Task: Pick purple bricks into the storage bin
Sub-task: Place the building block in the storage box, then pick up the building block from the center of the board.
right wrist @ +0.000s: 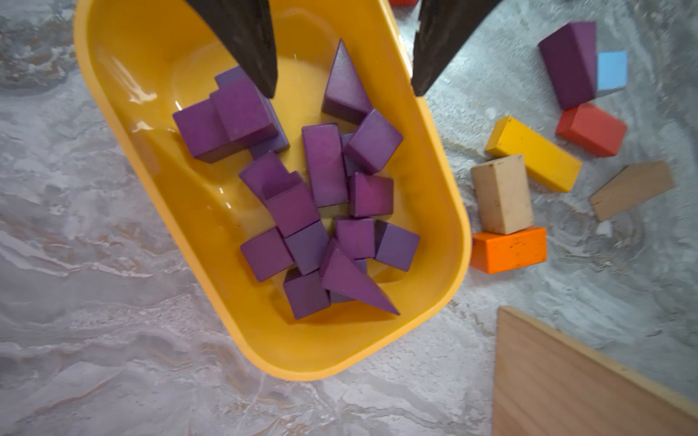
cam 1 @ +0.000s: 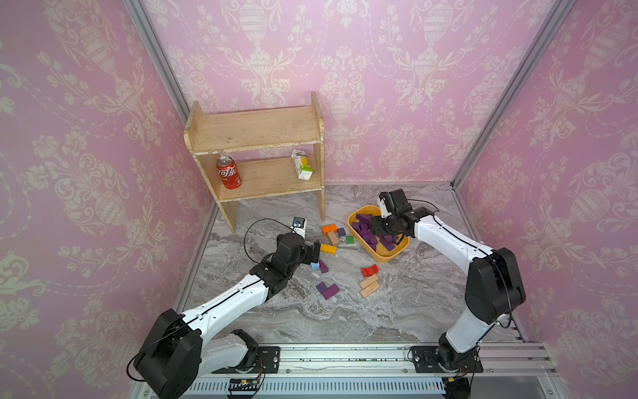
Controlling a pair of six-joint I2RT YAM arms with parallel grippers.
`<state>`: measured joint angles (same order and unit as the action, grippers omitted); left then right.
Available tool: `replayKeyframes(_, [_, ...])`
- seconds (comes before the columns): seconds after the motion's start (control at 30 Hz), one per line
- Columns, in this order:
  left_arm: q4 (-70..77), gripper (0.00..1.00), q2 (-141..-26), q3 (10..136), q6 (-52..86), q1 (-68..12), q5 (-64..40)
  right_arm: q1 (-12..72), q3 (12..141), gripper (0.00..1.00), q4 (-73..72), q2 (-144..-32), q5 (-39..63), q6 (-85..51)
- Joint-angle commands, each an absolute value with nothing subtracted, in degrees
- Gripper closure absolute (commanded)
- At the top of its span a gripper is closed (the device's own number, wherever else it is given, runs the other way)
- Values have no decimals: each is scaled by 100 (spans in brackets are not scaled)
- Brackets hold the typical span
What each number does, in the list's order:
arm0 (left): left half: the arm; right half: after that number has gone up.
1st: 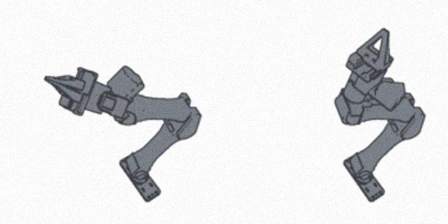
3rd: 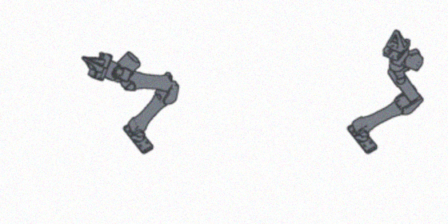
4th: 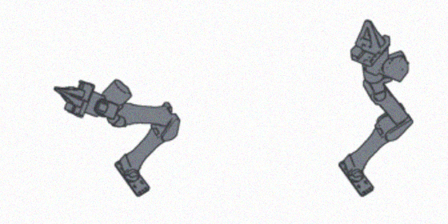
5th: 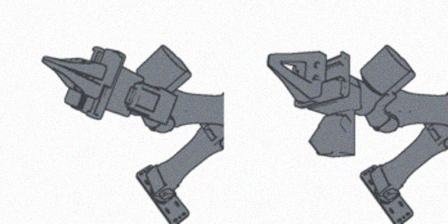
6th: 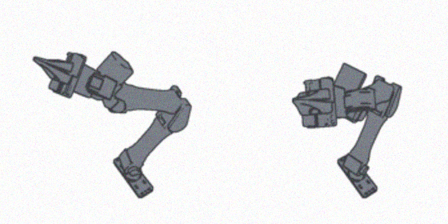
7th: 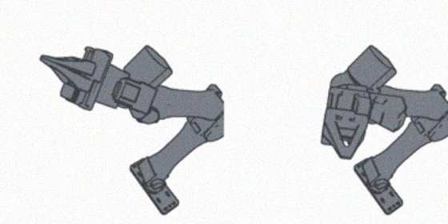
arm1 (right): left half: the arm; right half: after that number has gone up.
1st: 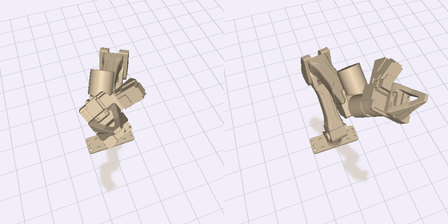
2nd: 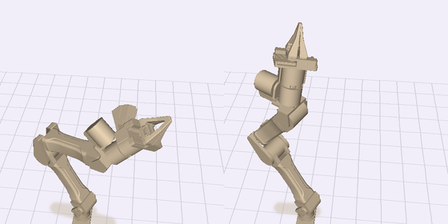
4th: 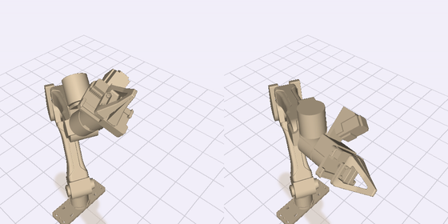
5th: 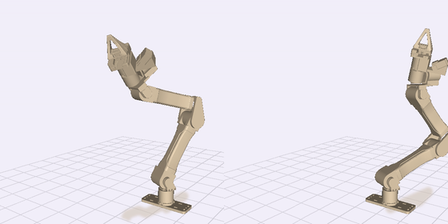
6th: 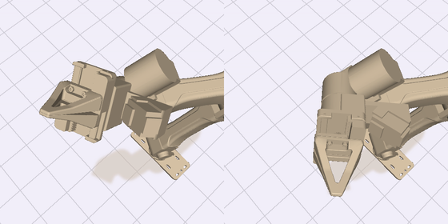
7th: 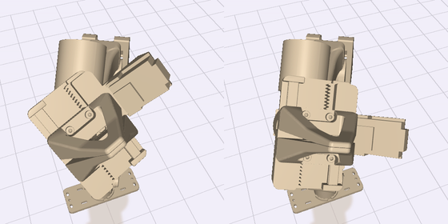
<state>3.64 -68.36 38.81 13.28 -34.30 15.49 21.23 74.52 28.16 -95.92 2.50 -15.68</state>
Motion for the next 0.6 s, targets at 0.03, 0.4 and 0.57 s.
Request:
replayKeyframes(0.03, [-435, 1, -6832, 4148, 1765, -3401, 1563, 2543, 7231, 42, 2780, -9250, 1126, -1608])
replayKeyframes(0.4, [-2064, 1, -7084, 4708, 3014, -3401, 1426, 3504, 6349, 41, 2026, -9148, 1233, -1511])
replayKeyframes(0.57, [-1547, 1, -6558, 4407, 2698, -3374, 1092, 3889, 6303, 44, 1692, -9575, 1619, -1539])
